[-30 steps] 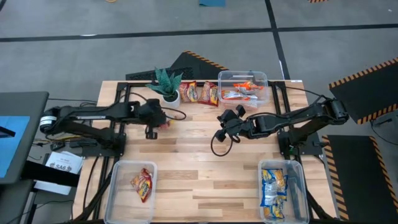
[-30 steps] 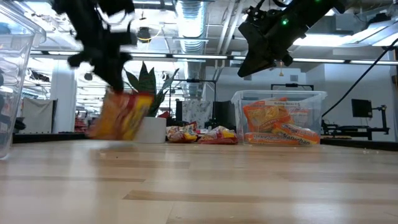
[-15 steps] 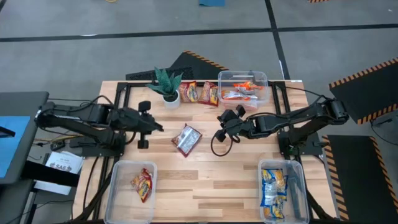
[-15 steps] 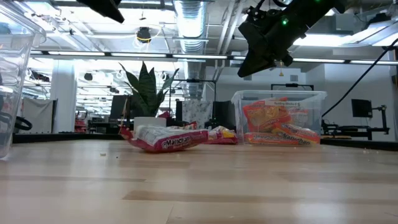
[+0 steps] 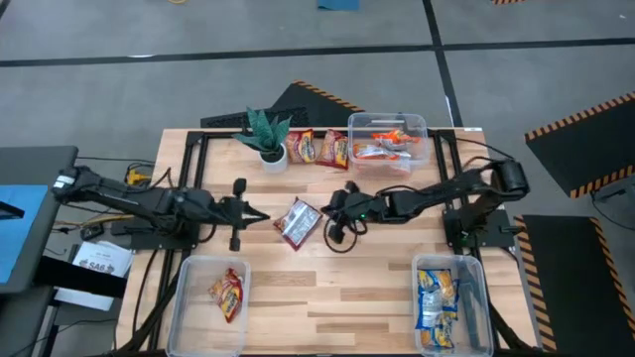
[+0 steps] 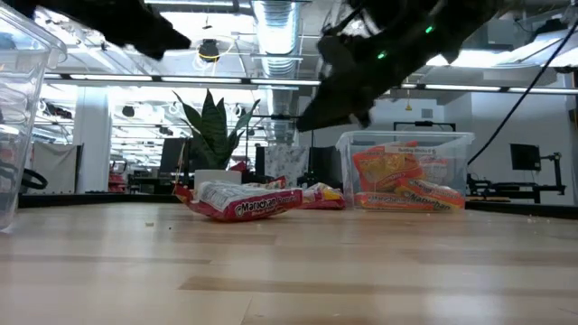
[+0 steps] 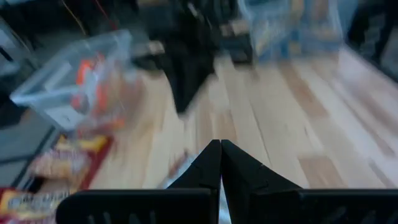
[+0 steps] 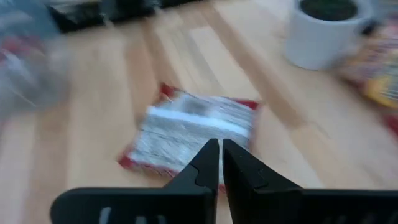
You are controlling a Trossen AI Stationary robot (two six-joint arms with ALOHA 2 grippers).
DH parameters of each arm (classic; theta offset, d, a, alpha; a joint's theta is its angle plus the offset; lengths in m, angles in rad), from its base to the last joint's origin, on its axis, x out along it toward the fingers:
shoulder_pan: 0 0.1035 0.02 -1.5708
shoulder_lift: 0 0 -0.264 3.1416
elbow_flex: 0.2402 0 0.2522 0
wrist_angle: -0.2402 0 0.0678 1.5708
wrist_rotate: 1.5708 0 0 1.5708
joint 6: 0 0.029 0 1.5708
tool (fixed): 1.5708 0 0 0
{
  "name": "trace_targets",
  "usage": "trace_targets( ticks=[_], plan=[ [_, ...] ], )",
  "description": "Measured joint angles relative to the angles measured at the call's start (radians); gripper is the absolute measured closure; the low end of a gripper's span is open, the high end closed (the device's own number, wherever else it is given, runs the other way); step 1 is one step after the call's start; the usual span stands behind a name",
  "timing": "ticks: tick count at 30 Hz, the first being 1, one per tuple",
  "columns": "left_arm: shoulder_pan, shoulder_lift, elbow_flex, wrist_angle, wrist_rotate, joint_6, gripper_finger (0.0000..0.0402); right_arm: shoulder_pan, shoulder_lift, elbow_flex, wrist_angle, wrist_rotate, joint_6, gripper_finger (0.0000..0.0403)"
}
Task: Sort Maruchan noodles
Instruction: Put the red noodle pack into the bottom left transparent bin
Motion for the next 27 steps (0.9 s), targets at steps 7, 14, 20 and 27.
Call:
trace_targets(
  ticks=[7,14,20,27],
  plan=[
    [0.124,-0.191,-0.238,0.313,0.09,-0.049,0.0401,-0.083,0.121,0.048,0.102,-0.278,0.094,0.0314],
    [0.144,-0.292,-0.274,0.343,-0.055,-0.114,0.0401,-0.107,0.252,0.2,-0.006,-0.345,0.056,0.0191],
    [0.143,-0.314,-0.274,0.327,-0.054,-0.125,0.0401,-0.123,0.33,0.333,-0.196,-0.242,0.025,0.0126],
    [0.143,-0.314,-0.274,0.322,-0.054,-0.125,0.0401,-0.115,0.368,0.361,-0.238,-0.218,0.023,0.0121]
  ],
)
